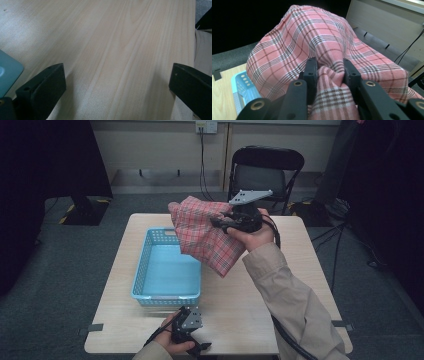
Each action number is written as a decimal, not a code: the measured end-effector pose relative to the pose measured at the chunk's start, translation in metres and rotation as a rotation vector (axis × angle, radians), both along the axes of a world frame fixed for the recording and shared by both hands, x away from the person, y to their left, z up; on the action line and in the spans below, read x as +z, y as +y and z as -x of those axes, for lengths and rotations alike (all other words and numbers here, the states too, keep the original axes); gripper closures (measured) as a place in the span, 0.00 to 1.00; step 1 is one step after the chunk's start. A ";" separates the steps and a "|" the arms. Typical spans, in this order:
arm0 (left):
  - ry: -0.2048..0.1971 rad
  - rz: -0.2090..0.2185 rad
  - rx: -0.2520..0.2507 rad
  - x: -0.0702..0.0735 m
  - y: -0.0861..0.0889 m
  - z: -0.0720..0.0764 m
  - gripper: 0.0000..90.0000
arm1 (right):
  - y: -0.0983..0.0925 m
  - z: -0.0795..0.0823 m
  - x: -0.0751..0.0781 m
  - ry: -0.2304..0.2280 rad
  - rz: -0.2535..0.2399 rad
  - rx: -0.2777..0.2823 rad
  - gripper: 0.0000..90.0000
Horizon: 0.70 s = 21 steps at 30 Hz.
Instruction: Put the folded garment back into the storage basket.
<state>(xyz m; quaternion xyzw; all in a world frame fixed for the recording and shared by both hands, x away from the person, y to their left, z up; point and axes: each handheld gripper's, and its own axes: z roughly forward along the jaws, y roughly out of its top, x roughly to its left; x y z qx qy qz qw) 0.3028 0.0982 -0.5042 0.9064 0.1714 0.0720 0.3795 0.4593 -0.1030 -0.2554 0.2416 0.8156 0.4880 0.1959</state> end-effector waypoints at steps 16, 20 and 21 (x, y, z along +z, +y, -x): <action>0.000 0.000 0.000 0.000 0.000 0.000 0.00 | 0.023 -0.006 -0.002 0.003 -0.003 0.023 0.78; 0.000 0.000 0.000 0.000 0.000 0.000 0.00 | 0.030 -0.007 -0.003 0.002 -0.005 0.033 0.78; 0.000 0.000 0.000 0.000 0.000 0.000 0.00 | 0.032 -0.008 -0.004 0.004 -0.004 0.038 0.78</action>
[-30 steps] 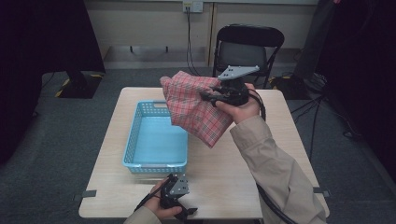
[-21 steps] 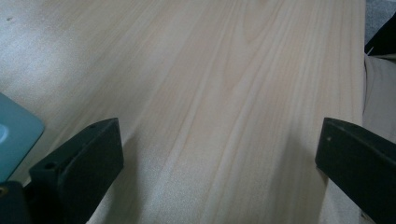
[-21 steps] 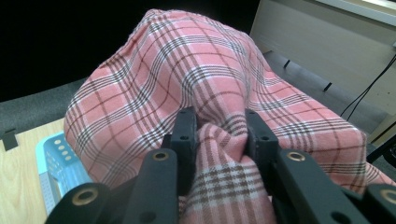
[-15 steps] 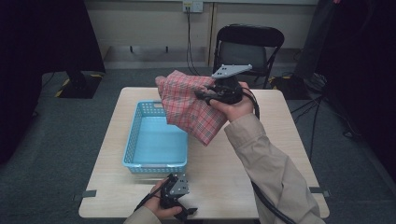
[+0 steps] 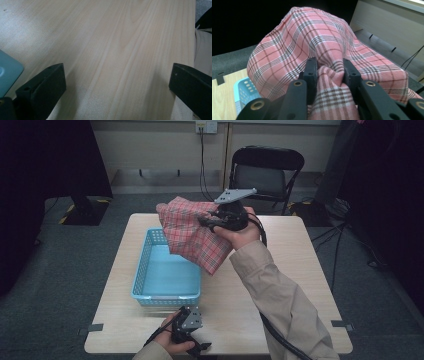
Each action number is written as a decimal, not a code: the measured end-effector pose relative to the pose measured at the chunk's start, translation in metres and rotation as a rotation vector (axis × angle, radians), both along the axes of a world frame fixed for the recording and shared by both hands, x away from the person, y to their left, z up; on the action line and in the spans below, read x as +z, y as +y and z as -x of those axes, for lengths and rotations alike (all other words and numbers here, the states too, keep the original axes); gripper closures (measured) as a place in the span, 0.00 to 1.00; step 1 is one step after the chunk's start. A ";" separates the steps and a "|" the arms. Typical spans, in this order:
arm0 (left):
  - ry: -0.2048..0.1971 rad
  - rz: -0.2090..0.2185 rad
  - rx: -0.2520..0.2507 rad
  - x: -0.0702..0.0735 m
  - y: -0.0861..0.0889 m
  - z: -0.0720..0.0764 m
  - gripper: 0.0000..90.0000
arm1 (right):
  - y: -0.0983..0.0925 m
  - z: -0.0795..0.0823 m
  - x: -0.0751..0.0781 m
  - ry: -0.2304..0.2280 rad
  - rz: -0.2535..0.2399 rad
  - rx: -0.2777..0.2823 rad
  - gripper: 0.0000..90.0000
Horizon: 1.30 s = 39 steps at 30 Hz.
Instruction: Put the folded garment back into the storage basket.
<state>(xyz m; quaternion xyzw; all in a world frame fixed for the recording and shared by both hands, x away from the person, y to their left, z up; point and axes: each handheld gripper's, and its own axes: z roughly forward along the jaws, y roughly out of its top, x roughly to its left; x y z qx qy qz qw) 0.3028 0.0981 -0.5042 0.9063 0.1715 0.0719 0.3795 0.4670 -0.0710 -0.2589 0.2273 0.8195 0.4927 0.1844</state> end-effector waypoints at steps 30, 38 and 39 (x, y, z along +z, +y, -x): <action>0.000 0.000 0.000 0.000 0.000 0.000 0.00 | 0.033 -0.005 -0.005 -0.018 -0.006 0.055 0.78; 0.000 0.000 0.000 0.000 0.000 0.000 0.00 | 0.042 -0.006 -0.008 -0.015 -0.010 0.068 0.78; 0.000 0.000 0.000 0.000 0.000 0.000 0.00 | 0.044 -0.006 -0.009 -0.013 -0.011 0.072 0.78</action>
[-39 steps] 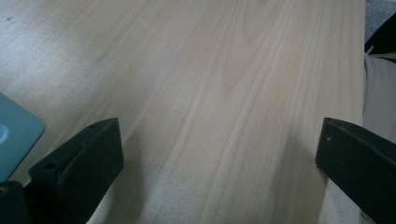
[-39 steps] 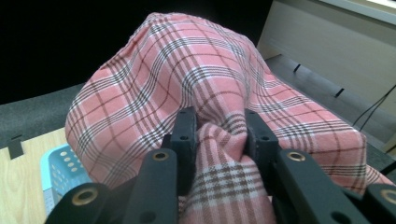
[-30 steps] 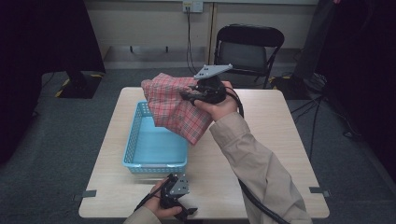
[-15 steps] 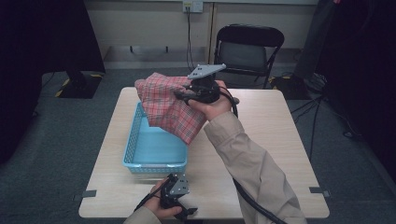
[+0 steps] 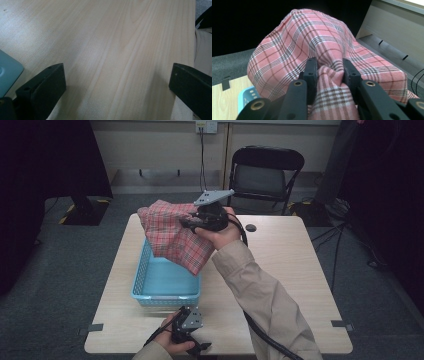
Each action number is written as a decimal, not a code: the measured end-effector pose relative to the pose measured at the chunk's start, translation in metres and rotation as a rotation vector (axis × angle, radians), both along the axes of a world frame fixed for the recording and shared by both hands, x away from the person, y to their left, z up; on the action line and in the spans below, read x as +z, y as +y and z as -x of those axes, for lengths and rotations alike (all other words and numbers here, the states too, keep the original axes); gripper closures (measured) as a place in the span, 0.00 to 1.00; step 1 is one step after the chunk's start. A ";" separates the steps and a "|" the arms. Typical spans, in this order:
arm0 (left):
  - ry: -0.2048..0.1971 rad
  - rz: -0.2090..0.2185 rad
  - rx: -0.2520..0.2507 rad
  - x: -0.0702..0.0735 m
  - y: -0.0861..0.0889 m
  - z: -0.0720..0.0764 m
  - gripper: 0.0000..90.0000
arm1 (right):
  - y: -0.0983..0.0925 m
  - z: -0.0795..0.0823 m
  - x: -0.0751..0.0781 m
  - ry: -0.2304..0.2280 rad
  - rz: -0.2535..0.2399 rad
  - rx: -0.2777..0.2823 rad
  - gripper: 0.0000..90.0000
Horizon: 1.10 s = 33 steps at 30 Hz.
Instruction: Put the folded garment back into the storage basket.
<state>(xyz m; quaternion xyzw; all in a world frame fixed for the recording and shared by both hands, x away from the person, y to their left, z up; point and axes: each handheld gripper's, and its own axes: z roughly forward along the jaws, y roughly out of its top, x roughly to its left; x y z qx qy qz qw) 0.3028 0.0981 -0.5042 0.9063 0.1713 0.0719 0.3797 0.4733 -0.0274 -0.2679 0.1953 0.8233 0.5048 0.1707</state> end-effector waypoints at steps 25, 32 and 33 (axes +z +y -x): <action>0.000 0.001 0.000 0.000 0.000 0.000 0.00 | 0.021 -0.008 -0.018 0.015 -0.007 0.018 0.78; 0.000 0.001 0.001 0.000 0.000 0.000 0.00 | 0.023 -0.008 -0.019 0.012 -0.009 0.018 0.78; 0.001 0.001 0.001 0.000 0.000 0.000 0.00 | 0.024 -0.009 -0.019 0.011 -0.010 0.018 0.78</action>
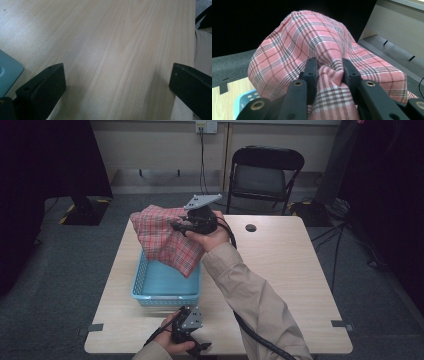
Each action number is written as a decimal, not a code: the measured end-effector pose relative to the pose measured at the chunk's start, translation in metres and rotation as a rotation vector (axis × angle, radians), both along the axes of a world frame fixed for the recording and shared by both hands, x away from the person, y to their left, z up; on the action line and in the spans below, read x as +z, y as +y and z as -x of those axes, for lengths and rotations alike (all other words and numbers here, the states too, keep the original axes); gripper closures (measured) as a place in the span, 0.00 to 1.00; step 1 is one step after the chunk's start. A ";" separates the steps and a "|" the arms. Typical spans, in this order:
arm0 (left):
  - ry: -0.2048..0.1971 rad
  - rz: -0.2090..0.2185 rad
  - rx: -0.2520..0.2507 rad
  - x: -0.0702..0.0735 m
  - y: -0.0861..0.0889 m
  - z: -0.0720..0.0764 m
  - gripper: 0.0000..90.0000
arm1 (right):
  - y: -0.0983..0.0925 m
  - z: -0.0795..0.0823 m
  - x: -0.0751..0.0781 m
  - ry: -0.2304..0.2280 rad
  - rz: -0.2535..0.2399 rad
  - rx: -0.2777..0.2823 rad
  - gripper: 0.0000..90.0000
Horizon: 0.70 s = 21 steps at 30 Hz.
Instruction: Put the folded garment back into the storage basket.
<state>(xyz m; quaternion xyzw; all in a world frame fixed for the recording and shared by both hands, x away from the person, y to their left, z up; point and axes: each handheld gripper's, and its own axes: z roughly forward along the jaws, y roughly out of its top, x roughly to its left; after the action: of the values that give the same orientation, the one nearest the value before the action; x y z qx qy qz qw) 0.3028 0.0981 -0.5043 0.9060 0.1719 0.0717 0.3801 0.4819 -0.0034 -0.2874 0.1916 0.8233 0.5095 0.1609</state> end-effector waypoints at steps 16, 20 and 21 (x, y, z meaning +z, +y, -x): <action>-0.001 -0.001 -0.002 0.000 0.000 0.000 0.00 | 0.012 -0.006 -0.008 -0.008 0.010 0.009 0.78; -0.001 -0.001 -0.001 0.000 0.000 0.000 0.00 | 0.015 -0.007 -0.011 -0.018 0.008 0.016 0.78; -0.001 -0.001 -0.001 0.000 0.000 0.000 0.00 | 0.015 -0.007 -0.011 -0.018 0.008 0.016 0.78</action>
<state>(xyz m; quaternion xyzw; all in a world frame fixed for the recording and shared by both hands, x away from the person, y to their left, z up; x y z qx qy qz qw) 0.3027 0.0982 -0.5042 0.9063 0.1711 0.0720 0.3798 0.4892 0.0117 -0.2980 0.1801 0.8253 0.5092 0.1649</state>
